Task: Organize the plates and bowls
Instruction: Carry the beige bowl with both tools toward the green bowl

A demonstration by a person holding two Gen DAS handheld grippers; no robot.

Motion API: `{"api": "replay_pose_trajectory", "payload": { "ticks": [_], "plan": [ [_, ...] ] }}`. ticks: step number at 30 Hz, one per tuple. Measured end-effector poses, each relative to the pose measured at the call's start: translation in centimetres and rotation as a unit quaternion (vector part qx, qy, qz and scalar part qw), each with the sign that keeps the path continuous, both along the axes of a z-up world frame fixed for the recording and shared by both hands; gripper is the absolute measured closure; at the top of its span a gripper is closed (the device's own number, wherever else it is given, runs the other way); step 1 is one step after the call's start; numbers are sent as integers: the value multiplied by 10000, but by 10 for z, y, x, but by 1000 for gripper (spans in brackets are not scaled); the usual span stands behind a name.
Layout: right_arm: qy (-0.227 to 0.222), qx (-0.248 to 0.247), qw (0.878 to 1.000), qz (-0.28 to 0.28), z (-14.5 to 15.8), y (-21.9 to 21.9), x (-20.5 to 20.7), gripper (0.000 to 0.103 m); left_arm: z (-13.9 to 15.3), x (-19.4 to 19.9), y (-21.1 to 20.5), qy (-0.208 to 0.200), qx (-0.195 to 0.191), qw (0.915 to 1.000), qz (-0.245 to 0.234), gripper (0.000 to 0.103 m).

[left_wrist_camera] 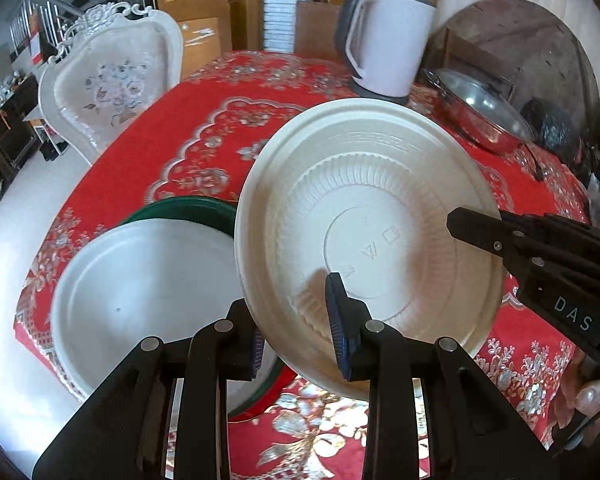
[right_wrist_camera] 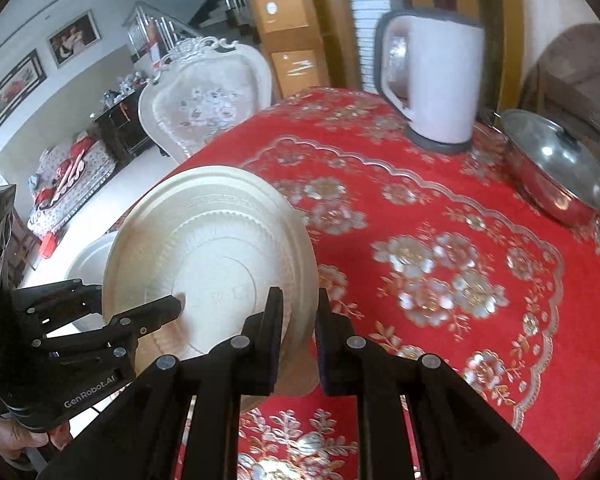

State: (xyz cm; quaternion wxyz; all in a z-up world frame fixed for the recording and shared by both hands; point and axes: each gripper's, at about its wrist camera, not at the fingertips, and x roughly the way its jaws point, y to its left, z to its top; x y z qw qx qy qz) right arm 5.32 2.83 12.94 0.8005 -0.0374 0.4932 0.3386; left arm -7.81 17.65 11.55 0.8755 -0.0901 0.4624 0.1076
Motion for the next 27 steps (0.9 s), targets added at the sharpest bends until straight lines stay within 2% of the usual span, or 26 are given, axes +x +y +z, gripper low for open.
{"api": "replay_pose_trajectory", "payload": {
  "ticks": [7, 19, 27],
  "plan": [
    [-84, 6, 9999, 108, 6, 19, -4, 88, 6, -8, 16, -78, 11, 9999, 118, 76],
    [-205, 57, 9986, 480, 16, 74, -7, 87, 22, -32, 68, -276, 0, 9982, 540, 76],
    [-160, 70, 9969, 764, 11, 112, -10, 87, 13, -45, 101, -229, -123, 9963, 821, 76]
  ]
}}
